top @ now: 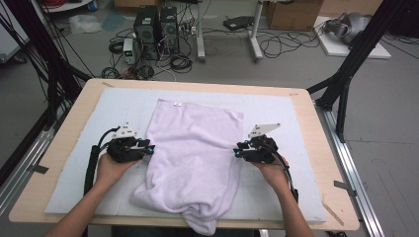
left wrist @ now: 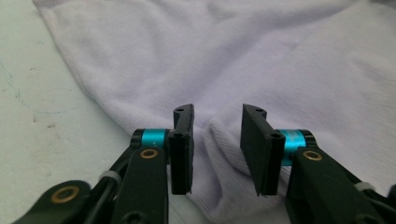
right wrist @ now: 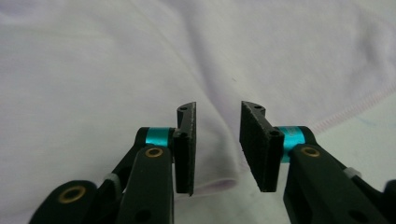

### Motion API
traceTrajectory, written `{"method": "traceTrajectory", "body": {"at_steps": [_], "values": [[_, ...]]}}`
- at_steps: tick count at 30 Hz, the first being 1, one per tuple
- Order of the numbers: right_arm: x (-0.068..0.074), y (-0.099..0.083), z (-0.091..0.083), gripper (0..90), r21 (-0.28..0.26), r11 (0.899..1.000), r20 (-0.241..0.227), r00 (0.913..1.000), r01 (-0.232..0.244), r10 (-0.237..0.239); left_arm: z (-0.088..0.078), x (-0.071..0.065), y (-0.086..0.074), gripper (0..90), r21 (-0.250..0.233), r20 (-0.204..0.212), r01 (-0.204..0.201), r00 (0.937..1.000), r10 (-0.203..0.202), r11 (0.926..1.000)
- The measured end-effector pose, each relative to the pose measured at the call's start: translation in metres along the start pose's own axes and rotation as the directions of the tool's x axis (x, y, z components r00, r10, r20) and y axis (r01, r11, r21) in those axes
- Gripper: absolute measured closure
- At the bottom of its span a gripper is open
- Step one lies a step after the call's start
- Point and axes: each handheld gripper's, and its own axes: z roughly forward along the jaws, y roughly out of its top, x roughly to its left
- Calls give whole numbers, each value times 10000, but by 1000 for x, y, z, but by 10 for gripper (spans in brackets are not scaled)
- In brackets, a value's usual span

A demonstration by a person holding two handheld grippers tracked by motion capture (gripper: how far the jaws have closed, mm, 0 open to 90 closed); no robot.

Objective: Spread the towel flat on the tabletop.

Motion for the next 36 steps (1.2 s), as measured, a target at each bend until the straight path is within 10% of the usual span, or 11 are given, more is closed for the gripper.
{"method": "traceTrajectory", "body": {"at_steps": [5, 10, 20, 23, 25, 31, 36], "values": [[47, -5, -23, 567, -584, 9931, -648, 9923, 1017, -1054, -25, -22, -10, 553, -213, 760, -541, 9956, 555, 9983], [78, -31, -25, 487, -469, 9906, -1318, 9822, 1284, -1336, -47, -53, -28, 456, -340, 2201, -1323, 9659, 1365, 9906], [101, -50, 0, 507, 571, 9844, -2158, 9647, 1666, -1508, -22, -73, -49, 571, 835, 3093, -2196, 9329, 1842, 9720], [102, -49, 0, 609, 533, 9824, -1962, 9665, 1788, -1653, -19, -72, -47, 679, 761, 3003, -2207, 9350, 1887, 9724], [98, -46, 1, 853, 617, 9797, -2236, 9592, 1910, -1729, -19, -72, -45, 832, 758, 2960, -2246, 9354, 1932, 9715], [90, -35, -16, 879, -293, 9853, -2278, 9587, 1681, -1703, -31, -71, -34, 844, 433, 2892, -2131, 9378, 1919, 9761], [65, -13, -42, 881, -635, 9855, -1268, 9782, 1575, -1645, -41, -49, -11, 844, -229, 2354, -1331, 9625, 1347, 9908]]}}
